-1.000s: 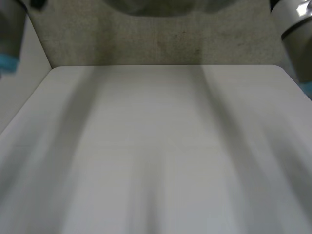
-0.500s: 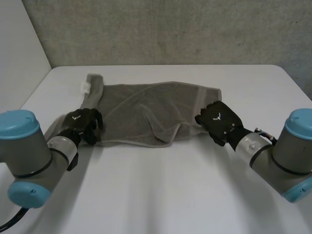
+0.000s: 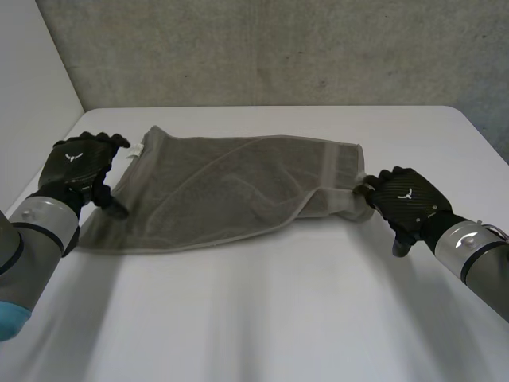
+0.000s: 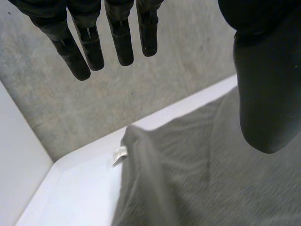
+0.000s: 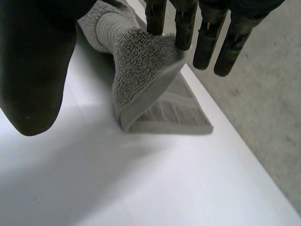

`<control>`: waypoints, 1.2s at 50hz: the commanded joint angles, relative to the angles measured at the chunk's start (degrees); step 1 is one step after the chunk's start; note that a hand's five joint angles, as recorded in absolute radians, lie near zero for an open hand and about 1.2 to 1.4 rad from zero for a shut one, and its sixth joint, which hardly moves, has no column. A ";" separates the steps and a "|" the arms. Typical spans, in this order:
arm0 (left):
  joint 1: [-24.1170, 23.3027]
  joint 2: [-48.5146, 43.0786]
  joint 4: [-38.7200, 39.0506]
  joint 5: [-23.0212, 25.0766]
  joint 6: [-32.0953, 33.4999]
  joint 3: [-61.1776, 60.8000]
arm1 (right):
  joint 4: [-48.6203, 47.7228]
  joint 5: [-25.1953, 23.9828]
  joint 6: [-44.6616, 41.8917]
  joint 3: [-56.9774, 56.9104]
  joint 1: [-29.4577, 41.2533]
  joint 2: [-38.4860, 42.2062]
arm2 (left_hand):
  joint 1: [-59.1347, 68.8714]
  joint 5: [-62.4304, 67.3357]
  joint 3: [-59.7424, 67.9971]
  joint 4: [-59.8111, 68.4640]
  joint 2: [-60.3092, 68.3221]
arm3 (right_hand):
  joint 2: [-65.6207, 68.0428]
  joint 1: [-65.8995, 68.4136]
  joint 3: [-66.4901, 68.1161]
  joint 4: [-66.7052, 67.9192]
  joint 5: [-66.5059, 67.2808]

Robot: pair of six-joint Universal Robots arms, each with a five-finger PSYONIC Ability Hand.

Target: Fold the towel.

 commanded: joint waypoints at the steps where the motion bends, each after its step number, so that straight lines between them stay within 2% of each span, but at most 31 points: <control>1: 3.53 -3.30 -1.00 1.97 11.84 -0.91 | 0.63 8.23 10.20 -1.34 0.24 -0.67 | -5.37 -13.29 -4.79 -5.41 -5.42 | -4.27 -2.62 -4.08 -4.06 -2.72; 2: 3.54 -3.30 -1.00 1.98 11.87 -0.92 | 0.63 8.25 10.23 -1.34 0.24 -0.68 | -5.37 -13.29 -4.79 -5.41 -5.42 | -4.27 -2.62 -4.08 -4.06 -2.72; 4: 6.07 -3.30 -0.83 4.95 15.28 -2.84 | 1.68 9.82 16.35 -2.74 -0.02 -2.51 | -5.37 -13.29 -4.79 -5.41 -5.42 | -3.60 -1.94 -3.41 -3.39 -2.05; 10: 8.46 -3.47 -0.65 9.88 16.35 -4.61 | 8.88 9.74 23.67 -5.47 -0.29 -3.84 | -4.86 -12.79 -4.29 -4.91 -4.92 | -2.59 -0.94 -2.40 -2.38 -1.04; 16: 8.55 -4.09 -0.56 10.33 16.17 -4.78 | 11.09 10.09 24.73 -5.74 0.06 -3.84 | -5.03 -12.96 -4.46 -5.08 -5.09 | -1.58 0.08 -1.39 -1.37 -0.03; 32: 8.55 -5.32 0.05 10.60 16.52 -7.07 | 4.24 10.62 25.61 -4.68 4.98 -1.91 | -7.72 -15.65 -7.15 -7.77 -7.78 | 0.10 1.76 0.29 0.32 1.66; 43: 8.99 -7.87 2.60 10.51 16.87 -6.54 | 1.95 15.81 22.18 -13.91 9.29 9.96 | -9.57 -17.50 -9.00 -9.62 -9.63 | 1.95 3.61 2.14 2.17 3.51; 45: 9.08 -8.39 3.48 10.59 16.87 -6.37 | 2.56 16.68 20.61 -15.57 9.55 12.32 | -10.58 -18.50 -10.00 -10.62 -10.63 | 14.65 16.31 14.85 14.87 16.21; 46: 9.08 -8.40 3.48 10.60 16.87 -6.36 | 2.57 16.68 20.60 -15.58 9.55 12.33 | -10.58 -18.51 -10.01 -10.63 -10.64 | 14.74 16.39 14.93 14.95 16.29; 48: 9.60 -8.83 4.70 10.60 16.87 -6.36 | 3.18 16.42 21.04 -16.19 9.55 13.21 | -11.42 -19.35 -10.85 -11.47 -11.48 | 37.81 39.47 38.01 38.03 39.37; 49: 9.60 -8.84 4.71 10.60 16.87 -6.36 | 3.18 16.42 21.04 -16.19 9.55 13.21 | -11.42 -19.35 -10.85 -11.47 -11.48 | 37.95 39.61 38.14 38.16 39.50; 50: 9.95 -9.18 5.49 10.60 16.87 -6.28 | 3.36 16.25 21.48 -16.11 9.12 13.12 | -11.59 -19.52 -11.02 -11.63 -11.64 | 55.77 57.42 55.96 55.98 57.32; 51: 9.95 -9.19 5.50 10.60 16.87 -6.28 | 3.36 16.24 21.48 -16.11 9.11 13.12 | -11.59 -19.52 -11.02 -11.64 -11.65 | 55.95 57.60 56.14 56.16 57.50; 52: 10.04 -9.62 6.29 10.68 16.87 -6.28 | 3.27 16.16 22.54 -16.11 8.85 12.77 | -11.42 -19.35 -10.85 -11.47 -11.48 | 64.30 65.95 64.49 64.51 65.85; 54: 10.13 -10.24 7.00 10.68 16.87 -6.19 | 3.09 16.16 24.91 -16.11 8.59 12.60 | -11.42 -19.35 -10.85 -11.47 -11.48 | 64.30 65.96 64.49 64.51 65.85; 56: 10.13 -11.73 8.22 10.68 16.96 -6.02 | 2.92 15.72 31.47 -16.19 7.28 11.81 | -10.92 -18.85 -10.35 -10.97 -10.98 | 64.30 65.96 64.49 64.51 65.85; 57: 10.13 -11.74 8.23 10.68 16.96 -6.01 | 2.92 15.72 31.50 -16.19 7.27 11.81 | -10.92 -18.84 -10.35 -10.96 -10.97 | 64.30 65.96 64.49 64.51 65.85; 59: 10.13 -12.79 8.49 10.68 16.96 -5.66 | 2.74 15.63 37.19 -16.37 3.51 10.93 | -10.25 -18.17 -9.68 -10.29 -10.30 | 64.30 65.96 64.49 64.51 65.85; 60: 10.13 -12.79 8.49 10.68 16.96 -5.66 | 2.74 15.63 37.21 -16.37 3.49 10.93 | -10.24 -18.17 -9.67 -10.29 -10.30 | 64.30 65.96 64.49 64.51 65.85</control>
